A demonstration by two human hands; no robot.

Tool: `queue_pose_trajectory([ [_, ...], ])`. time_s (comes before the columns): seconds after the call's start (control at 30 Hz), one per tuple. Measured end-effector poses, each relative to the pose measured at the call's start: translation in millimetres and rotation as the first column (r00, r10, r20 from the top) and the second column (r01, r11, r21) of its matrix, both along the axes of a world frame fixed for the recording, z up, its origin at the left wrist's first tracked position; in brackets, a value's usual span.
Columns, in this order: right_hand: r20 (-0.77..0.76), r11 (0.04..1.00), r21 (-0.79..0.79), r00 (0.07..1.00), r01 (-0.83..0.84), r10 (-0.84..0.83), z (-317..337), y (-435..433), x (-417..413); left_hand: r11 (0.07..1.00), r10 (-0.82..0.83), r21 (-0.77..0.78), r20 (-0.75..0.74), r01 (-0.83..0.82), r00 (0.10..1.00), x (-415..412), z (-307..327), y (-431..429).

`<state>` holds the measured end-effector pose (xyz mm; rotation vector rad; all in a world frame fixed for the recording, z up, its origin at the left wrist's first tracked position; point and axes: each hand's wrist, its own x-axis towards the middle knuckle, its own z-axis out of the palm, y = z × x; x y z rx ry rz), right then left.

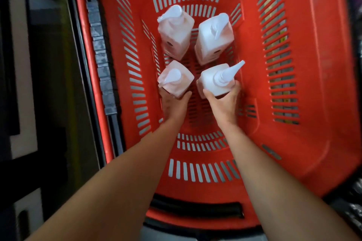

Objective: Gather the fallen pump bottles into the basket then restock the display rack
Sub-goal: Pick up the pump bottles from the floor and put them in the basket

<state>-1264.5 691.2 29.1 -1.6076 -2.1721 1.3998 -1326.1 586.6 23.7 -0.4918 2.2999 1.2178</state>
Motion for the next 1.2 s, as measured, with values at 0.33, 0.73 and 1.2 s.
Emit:
queue_pose_trajectory([
  [0.33, 0.161, 0.962, 0.038, 0.952, -0.271, 0.262, 123, -12, 35, 0.841, -0.486, -0.212, 0.109, 0.498, 0.867, 32, 133, 0],
  [0.73, 0.454, 0.949, 0.214, 0.883, -0.233, 0.114, 388, -44, 108, -0.340, -0.935, -0.635, 0.151, 0.694, -0.320, 2, 394, 18],
  [1.2, 0.569, 0.891, 0.393, 0.701, 0.227, -0.429, 573, -125, 354, -0.600, -0.435, -0.772, 0.092, 0.212, -0.896, 255, 595, 41],
])
